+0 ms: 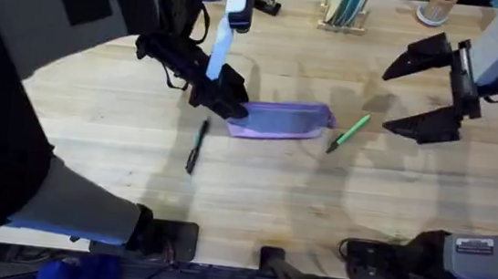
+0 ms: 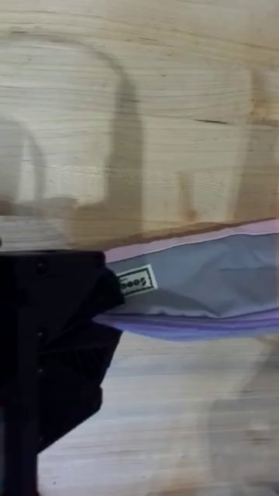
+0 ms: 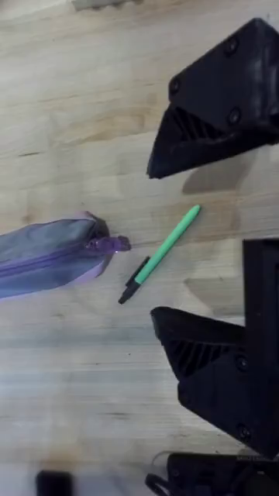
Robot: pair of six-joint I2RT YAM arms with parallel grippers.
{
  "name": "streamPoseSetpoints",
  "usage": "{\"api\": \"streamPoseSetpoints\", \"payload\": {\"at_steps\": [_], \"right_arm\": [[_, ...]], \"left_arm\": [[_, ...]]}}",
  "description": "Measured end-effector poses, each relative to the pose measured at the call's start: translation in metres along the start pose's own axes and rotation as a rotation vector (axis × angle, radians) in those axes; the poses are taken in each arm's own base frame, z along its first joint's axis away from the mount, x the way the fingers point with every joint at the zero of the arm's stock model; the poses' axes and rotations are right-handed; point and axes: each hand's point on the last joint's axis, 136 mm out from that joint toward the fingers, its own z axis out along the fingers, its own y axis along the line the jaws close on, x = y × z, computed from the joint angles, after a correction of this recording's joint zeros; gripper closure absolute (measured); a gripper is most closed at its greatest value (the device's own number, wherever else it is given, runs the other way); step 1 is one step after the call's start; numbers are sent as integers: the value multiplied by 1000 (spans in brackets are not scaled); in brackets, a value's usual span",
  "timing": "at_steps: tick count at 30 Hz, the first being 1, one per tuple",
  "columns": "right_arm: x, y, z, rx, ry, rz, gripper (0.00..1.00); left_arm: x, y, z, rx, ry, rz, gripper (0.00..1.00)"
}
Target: Unzip the bag, pick up the pens from the table one at a time and place them inside, then zip the bag closed.
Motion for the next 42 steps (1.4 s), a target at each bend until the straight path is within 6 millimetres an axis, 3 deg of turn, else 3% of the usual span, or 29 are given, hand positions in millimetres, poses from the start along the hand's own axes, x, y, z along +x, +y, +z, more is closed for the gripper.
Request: {"api": "streamPoseSetpoints", "payload": {"at_steps": [17,42], "right_arm": [[14,-1,48,-163,-18,46,18],[22,-1,105,-286,-5,33,119]], "left_arm": [[0,0,0,0,0,0,959],[0,0,0,0,0,0,960]]}}
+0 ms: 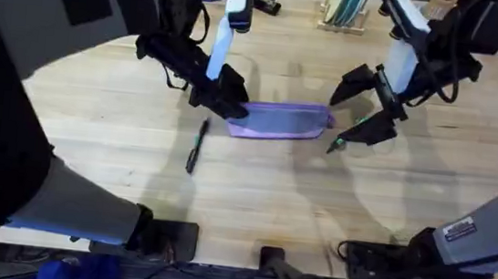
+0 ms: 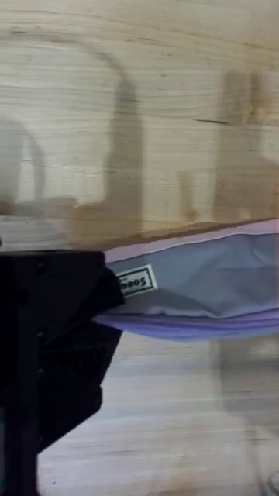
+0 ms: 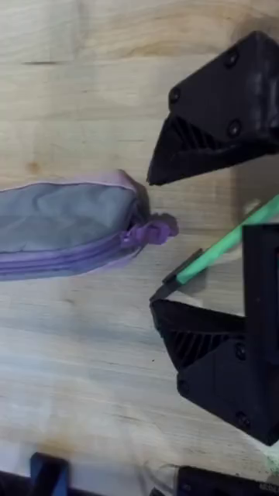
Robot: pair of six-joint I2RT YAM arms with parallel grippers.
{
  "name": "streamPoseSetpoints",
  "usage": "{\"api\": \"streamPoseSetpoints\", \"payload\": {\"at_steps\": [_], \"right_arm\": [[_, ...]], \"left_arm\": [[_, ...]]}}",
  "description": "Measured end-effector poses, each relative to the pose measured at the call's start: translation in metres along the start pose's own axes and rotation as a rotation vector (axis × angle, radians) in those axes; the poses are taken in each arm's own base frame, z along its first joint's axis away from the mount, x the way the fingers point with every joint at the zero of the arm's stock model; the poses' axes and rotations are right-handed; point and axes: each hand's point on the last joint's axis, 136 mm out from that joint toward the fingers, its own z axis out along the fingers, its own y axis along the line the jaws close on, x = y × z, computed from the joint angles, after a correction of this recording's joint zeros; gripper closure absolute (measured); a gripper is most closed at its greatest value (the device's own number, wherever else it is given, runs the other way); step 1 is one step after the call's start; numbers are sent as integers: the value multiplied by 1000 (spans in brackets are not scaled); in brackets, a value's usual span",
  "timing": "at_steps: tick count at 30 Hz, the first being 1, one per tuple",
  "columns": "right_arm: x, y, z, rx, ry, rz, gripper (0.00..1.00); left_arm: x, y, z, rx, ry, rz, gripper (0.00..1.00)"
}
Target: Unzip the bag, pick up the pens from the table one at a time and place them inside, then zip the bag closed.
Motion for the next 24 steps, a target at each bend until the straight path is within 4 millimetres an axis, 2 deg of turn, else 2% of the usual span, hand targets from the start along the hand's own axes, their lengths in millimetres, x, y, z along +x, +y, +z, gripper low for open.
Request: {"api": "streamPoseSetpoints", "payload": {"at_steps": [11,14,17,20,24], "right_arm": [[-1,1,15,-42,6,-8,117],[1,0,17,-47,6,-3,144],[1,-1,18,-45,6,-2,229],[1,-1,18,-43,7,1,375],[2,-1,18,-44,11,1,508]], "left_arm": [[0,0,0,0,0,0,959],[0,0,0,0,0,0,959],[0,0,0,0,0,0,959],[0,0,0,0,0,0,959],[0,0,0,0,0,0,959]]}}
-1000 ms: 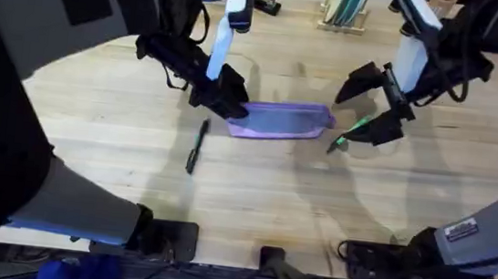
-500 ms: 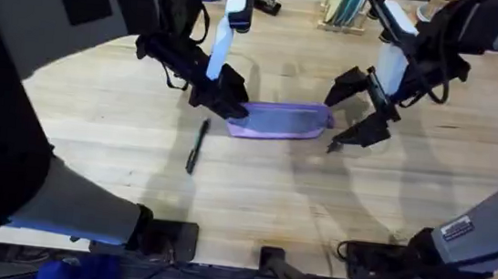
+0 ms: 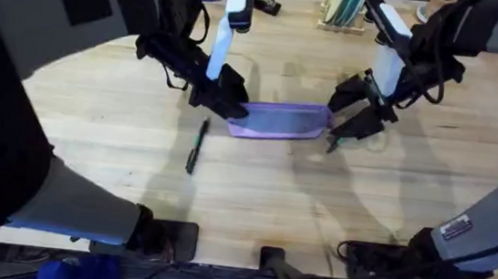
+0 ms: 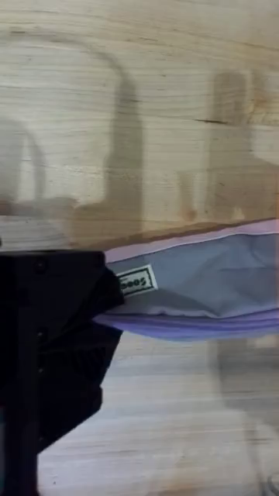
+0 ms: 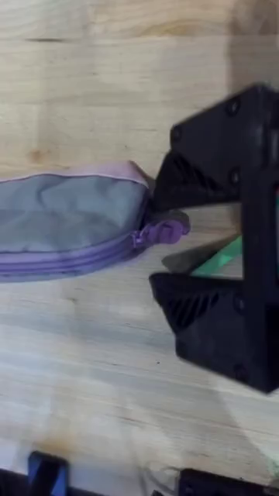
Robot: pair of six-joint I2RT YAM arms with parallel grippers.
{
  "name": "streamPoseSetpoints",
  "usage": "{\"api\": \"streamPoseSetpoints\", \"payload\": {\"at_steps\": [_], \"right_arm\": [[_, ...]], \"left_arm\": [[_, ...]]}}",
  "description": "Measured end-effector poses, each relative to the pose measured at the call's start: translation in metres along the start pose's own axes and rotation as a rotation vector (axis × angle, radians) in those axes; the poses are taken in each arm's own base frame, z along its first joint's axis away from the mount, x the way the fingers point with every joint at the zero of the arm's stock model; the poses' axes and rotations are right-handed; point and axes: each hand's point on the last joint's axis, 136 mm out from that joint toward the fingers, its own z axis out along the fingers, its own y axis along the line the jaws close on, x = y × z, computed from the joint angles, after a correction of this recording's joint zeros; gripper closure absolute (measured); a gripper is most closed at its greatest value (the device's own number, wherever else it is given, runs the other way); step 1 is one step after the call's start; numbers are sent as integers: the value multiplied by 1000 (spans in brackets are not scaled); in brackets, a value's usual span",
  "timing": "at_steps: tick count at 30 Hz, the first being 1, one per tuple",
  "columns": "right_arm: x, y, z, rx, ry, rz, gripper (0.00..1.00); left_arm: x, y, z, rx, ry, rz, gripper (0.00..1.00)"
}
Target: Unzip the bag, pick up the pens from the table one at a time and place them inside, then zip the bag closed.
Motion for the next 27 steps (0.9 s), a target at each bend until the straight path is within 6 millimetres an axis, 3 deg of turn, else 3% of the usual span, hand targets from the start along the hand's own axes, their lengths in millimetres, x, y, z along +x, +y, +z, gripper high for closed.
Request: {"api": "streamPoseSetpoints", "payload": {"at_steps": [7,21,27], "right_arm": [[3,0,0,0,15,6,956],[3,1,0,-3,15,47,972],[-5,18,-6,-71,11,120,972]], "left_arm": [[0,0,0,0,0,0,959],[0,0,0,1,0,-1,959],[0,-1,0,2,1,-2,960]]}}
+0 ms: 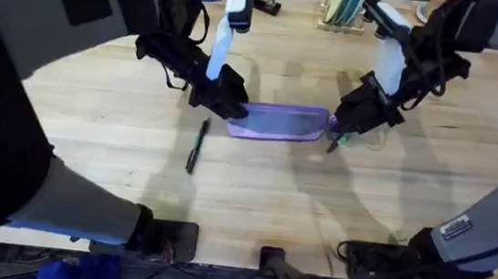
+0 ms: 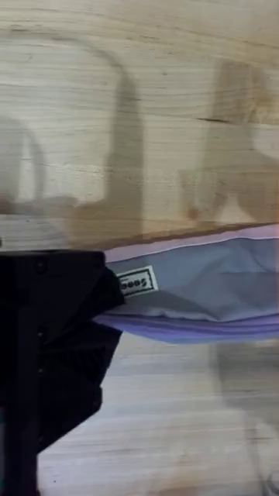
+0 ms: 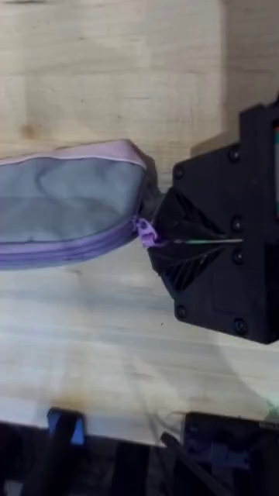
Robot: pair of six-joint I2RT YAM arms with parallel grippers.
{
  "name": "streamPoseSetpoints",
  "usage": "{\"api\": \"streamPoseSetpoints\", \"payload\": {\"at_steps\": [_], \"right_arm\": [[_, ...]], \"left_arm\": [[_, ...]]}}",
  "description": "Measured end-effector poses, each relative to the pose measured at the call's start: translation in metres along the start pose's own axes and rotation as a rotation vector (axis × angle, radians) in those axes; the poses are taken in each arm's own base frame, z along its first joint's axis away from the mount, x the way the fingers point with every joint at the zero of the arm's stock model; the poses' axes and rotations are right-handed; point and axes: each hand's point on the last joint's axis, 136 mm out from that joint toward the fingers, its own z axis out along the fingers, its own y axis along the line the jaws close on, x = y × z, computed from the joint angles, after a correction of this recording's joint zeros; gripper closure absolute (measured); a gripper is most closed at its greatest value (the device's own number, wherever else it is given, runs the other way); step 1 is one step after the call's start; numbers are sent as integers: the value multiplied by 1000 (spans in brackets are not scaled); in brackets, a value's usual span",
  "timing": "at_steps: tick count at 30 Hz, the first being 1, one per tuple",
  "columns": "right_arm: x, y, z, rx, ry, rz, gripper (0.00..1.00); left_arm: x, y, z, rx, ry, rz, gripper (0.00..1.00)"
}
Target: Unzip the bag, pick up the pens from the table one at a time and place them inside, then zip the bag closed.
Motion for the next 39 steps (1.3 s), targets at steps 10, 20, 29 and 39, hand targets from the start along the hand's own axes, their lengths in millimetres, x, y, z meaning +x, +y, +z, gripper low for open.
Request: {"api": "streamPoseSetpoints", "payload": {"at_steps": [10,20,29,39], "right_arm": [[-28,1,-30,-1,4,3,972],[-45,-2,-51,23,22,-22,972],[-48,1,-47,8,27,-26,972],[-59,7,-33,-32,48,-66,972]], "left_arm": [[0,0,0,0,0,0,959],[0,0,0,0,-1,0,959],[0,0,0,0,-2,0,959],[0,0,0,1,-1,0,959]]}}
